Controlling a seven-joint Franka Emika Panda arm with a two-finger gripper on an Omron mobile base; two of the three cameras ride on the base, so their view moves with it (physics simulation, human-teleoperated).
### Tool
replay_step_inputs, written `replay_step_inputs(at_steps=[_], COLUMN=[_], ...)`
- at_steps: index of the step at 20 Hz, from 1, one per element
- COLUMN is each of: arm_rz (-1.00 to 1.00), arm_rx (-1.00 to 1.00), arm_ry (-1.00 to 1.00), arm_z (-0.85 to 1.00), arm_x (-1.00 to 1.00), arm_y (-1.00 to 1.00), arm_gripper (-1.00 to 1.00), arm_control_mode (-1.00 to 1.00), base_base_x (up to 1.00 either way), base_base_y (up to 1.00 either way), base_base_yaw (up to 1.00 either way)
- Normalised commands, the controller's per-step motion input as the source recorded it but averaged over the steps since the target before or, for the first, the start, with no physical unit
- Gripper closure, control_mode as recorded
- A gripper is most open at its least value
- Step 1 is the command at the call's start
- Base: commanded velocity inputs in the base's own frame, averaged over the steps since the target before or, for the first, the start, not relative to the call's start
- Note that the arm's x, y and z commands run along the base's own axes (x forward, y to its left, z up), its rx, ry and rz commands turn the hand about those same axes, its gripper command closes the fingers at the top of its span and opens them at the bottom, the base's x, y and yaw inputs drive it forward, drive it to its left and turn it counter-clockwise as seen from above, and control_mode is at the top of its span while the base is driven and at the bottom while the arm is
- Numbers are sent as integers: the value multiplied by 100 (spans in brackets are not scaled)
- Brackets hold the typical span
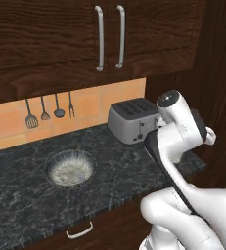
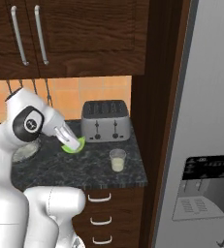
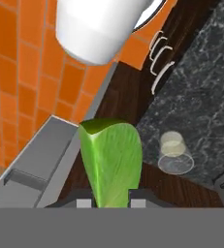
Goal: Grab a lemon wedge from the fridge and one ice cube from the ice bowl, and put them in the glass of lemonade.
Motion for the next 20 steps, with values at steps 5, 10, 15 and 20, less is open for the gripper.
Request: replay_step_inputs(at_steps=[5, 10, 15, 20], arm_rz=[0, -1, 0, 0], arm_rx=[-42, -19, 1, 3], arm_ry=[-14, -11, -1, 0], arm_z=[0, 0, 0, -4], arm_x=[0, 1, 6, 24], arm_y=[-20, -32, -43, -16], arm_gripper=[100, 100, 100, 100], arm_control_mode=[-100, -100, -100, -100], base_base_x=[0, 0, 0, 0], base_base_y=[0, 0, 0, 0], base_base_yaw=[0, 0, 0, 0])
